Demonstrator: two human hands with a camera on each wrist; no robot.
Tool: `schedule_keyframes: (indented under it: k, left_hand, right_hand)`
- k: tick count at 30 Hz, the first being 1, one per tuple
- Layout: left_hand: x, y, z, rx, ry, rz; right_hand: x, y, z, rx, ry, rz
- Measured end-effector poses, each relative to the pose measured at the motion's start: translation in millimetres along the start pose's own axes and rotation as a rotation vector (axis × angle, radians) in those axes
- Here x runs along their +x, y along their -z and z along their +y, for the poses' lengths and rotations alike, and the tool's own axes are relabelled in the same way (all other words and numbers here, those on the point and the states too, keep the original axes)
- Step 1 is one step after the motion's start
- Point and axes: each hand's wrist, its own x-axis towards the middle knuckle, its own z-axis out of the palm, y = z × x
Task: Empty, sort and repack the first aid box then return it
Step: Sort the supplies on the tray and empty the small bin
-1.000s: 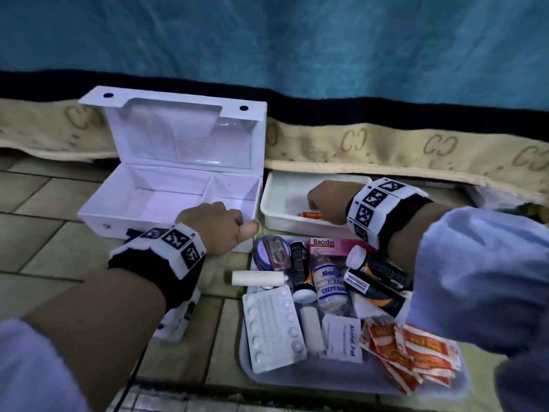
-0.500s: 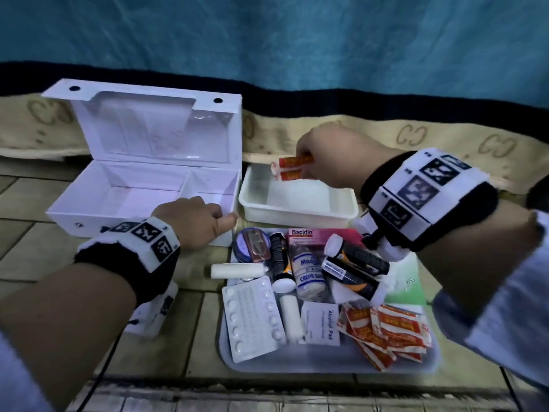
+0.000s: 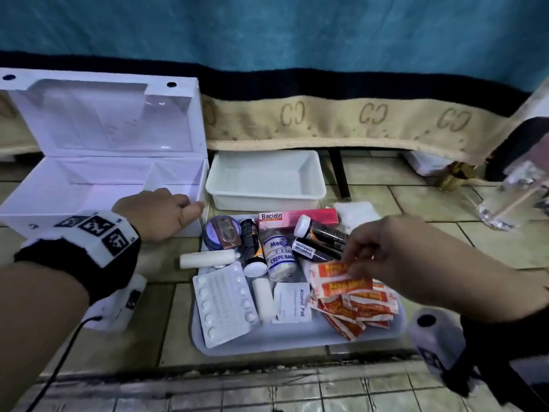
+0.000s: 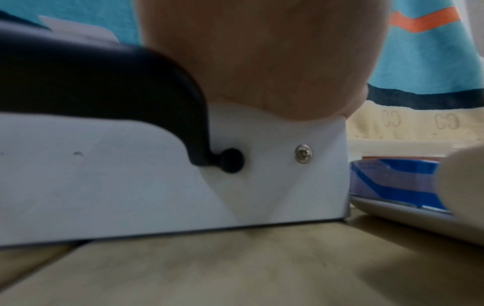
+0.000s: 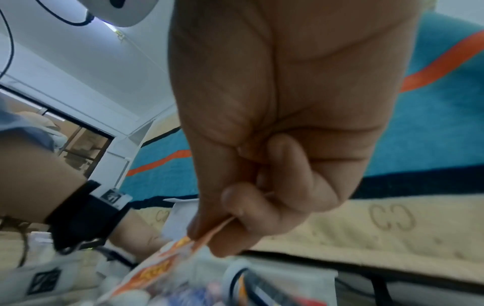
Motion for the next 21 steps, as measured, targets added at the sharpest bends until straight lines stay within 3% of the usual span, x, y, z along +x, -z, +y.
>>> schedule_keyframes:
  k: [4,13,17,21]
  left_hand:
    - [-1.0,-1.2,-0.9,0.011,-0.009,-0.007]
    - [-3.4,-1.1,0.4,0.031,-0.026,0.007]
    - [-4.5,-0.6,0.3,0.033,-0.028,0.005]
    - [-4.8,1.7,2.4,0.045,-0.033,0.003]
  right_hand:
    - [-8.9,-31.5,-3.0,0.054,-0.053,-0.082]
    - [-13.8,-59.0,-18.9,-0.318,-0.164,-0.006]
    - [-13.2,-38.9,-31.3,-0.337,-0.202,0.013]
    - [20.0,3.2,-44.5,-0.233,-0.138,0.089]
